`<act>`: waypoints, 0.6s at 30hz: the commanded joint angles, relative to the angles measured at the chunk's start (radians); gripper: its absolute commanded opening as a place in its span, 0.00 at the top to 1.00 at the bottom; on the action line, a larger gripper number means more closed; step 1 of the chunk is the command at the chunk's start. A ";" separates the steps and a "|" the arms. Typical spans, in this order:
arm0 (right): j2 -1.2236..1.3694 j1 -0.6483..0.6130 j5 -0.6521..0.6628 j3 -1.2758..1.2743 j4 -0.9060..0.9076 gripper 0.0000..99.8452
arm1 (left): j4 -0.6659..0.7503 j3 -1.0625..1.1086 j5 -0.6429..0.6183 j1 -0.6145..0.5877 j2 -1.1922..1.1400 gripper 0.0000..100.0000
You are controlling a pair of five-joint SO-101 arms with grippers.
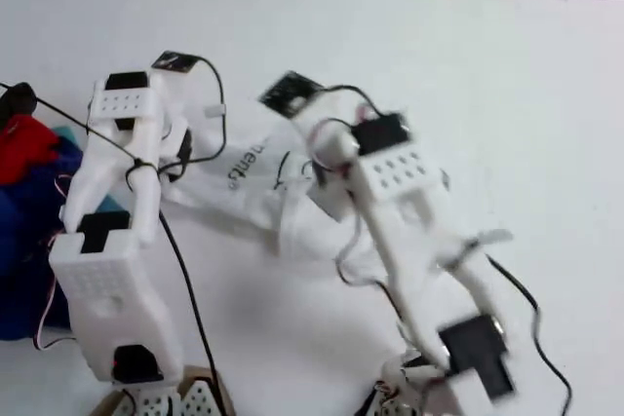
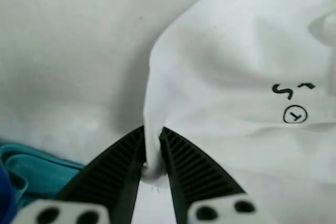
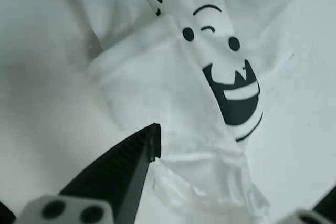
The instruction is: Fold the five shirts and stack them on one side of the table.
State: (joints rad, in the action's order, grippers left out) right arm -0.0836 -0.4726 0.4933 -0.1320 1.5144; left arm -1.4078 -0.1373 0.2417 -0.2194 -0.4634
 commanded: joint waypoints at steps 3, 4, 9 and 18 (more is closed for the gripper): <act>0.280 -0.056 0.064 0.241 -0.008 0.51 | 0.006 -0.007 0.002 0.003 0.066 0.97; 0.321 -0.059 0.074 0.276 0.004 0.53 | 0.006 -0.007 0.002 0.003 0.066 0.97; 0.481 -0.059 0.095 0.445 0.076 0.63 | 0.011 -0.005 0.003 0.003 0.066 0.97; 0.545 -0.094 0.123 0.562 0.174 0.61 | 0.012 -0.010 -0.002 0.002 0.066 0.97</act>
State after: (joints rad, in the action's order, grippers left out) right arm 0.4657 -0.5355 0.5823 0.3882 1.6709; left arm -1.4078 -0.1373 0.2417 -0.2194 -0.4634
